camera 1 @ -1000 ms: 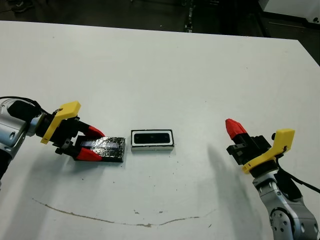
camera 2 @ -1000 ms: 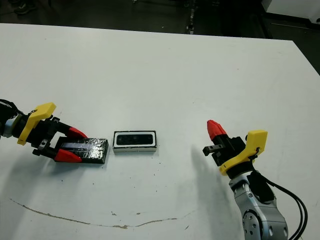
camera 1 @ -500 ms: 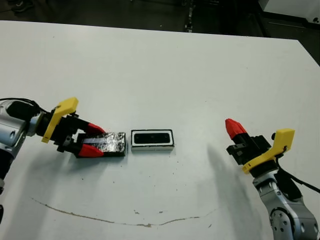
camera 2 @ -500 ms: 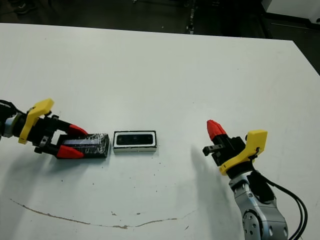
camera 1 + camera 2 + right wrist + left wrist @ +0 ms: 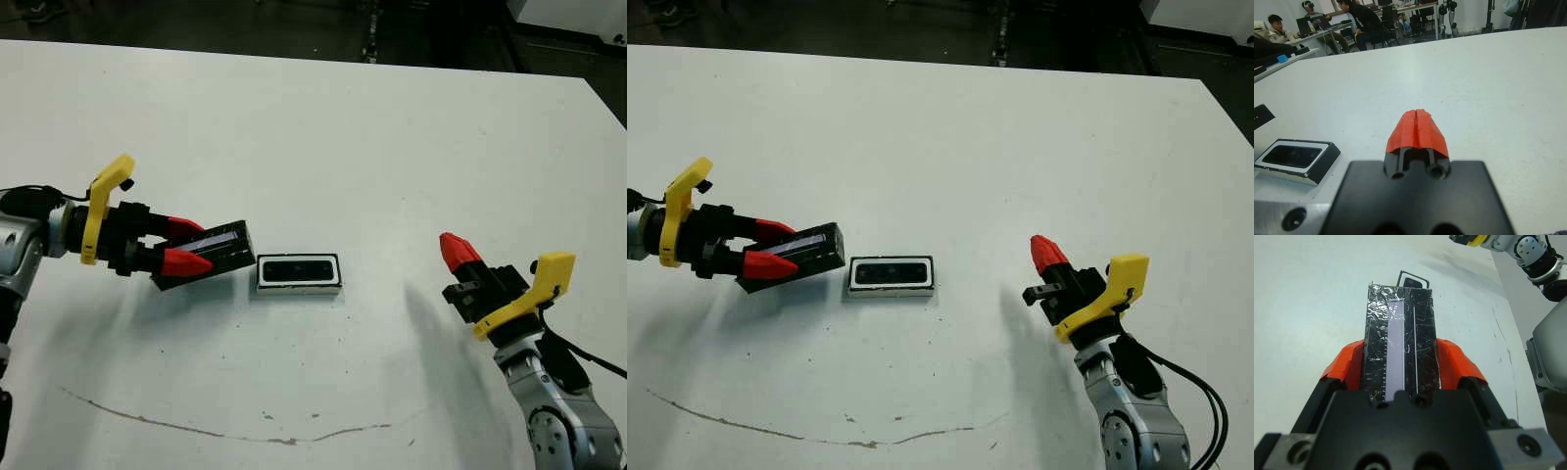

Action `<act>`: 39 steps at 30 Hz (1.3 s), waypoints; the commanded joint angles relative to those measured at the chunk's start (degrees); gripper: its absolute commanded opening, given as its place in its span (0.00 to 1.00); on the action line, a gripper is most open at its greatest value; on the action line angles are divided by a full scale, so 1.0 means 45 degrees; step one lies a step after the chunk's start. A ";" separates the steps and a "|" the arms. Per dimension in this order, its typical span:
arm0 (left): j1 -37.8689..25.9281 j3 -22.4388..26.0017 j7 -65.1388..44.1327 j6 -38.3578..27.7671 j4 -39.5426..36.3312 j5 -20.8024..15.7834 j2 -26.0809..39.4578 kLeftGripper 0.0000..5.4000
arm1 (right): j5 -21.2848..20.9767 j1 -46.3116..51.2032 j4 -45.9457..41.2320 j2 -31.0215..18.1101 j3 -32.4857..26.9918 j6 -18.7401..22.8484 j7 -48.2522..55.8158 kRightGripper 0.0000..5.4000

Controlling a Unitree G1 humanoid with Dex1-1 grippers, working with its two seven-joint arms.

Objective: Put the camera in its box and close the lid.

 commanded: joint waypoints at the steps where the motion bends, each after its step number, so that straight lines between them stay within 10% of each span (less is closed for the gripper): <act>1: -0.0168 -0.0060 0.0047 -0.0502 0.0059 0.0150 -0.0449 0.58 | 0.0007 0.0106 0.0004 -0.0122 -0.0066 0.0163 -0.0101 0.00; 39: 0.0000 -0.1157 0.0694 -0.2465 0.0971 0.1463 -0.2634 0.58 | 0.0001 0.0195 -0.0018 -0.0117 -0.0007 0.0102 -0.0149 0.00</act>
